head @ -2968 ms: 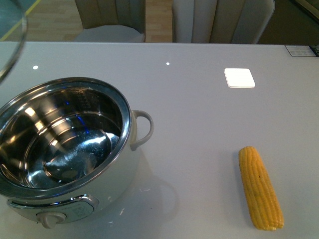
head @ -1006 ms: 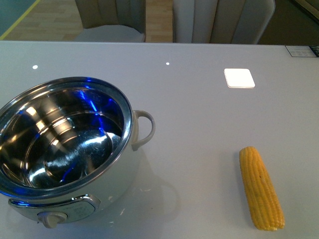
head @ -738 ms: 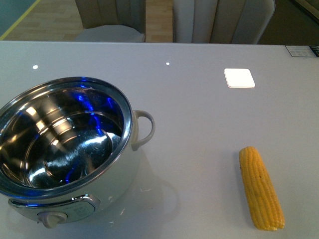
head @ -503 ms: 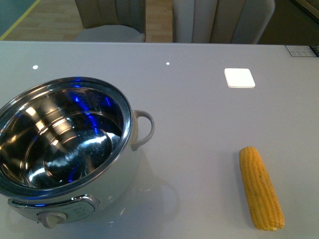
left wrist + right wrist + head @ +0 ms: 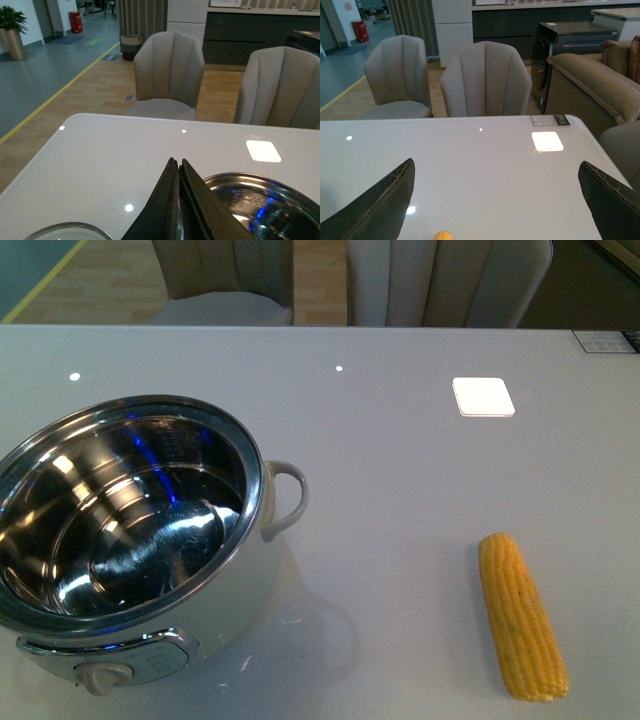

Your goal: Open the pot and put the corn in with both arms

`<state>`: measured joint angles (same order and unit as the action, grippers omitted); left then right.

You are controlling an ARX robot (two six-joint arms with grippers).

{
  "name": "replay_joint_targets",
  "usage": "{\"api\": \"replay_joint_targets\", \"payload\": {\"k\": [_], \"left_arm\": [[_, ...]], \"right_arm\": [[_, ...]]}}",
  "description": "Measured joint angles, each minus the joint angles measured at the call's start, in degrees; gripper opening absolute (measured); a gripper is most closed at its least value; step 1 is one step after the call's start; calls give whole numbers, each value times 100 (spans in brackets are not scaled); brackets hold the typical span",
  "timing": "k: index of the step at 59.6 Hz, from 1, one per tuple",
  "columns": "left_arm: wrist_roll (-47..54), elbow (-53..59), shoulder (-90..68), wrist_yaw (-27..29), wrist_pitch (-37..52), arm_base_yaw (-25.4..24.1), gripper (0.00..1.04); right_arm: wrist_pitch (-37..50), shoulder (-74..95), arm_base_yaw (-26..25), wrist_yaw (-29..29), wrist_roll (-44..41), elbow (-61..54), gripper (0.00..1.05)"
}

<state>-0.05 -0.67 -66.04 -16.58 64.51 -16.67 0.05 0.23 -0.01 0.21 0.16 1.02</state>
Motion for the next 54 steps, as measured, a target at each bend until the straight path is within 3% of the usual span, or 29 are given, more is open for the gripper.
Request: {"api": "replay_joint_targets", "payload": {"k": [6,21,26,30,36,41,44,48,54], "left_arm": [[-2,9,1019,439,-933,348,3],[-2,2,3032,901,-2992,885,3],[-2,2,3434,1038,-3340,1012,3],[-7,2,3703,1567,-3615,1381,3],[-2,2,4054,1622,-3919,1631,3],[-2,2,4306,1663,-4170,1644,3],[-2,2,4448,1655,-4288,1646,3],[-2,2,4592,1659,-4435,1655,3],[-2,2,4793,1661,-4647,1655,3]], "right_arm": [[0,0,0,-7,0,0,96],[0,0,0,-20,0,0,96],[0,0,0,-20,2,0,96],[0,0,0,-22,0,0,96],[-39,37,7,20,46,17,96],[-2031,1252,321,817,1064,852,96],[-2811,1971,422,885,1585,1123,96],[-3270,2437,483,881,2022,1134,96],[-3202,2732,476,839,2374,1113,96]]}}
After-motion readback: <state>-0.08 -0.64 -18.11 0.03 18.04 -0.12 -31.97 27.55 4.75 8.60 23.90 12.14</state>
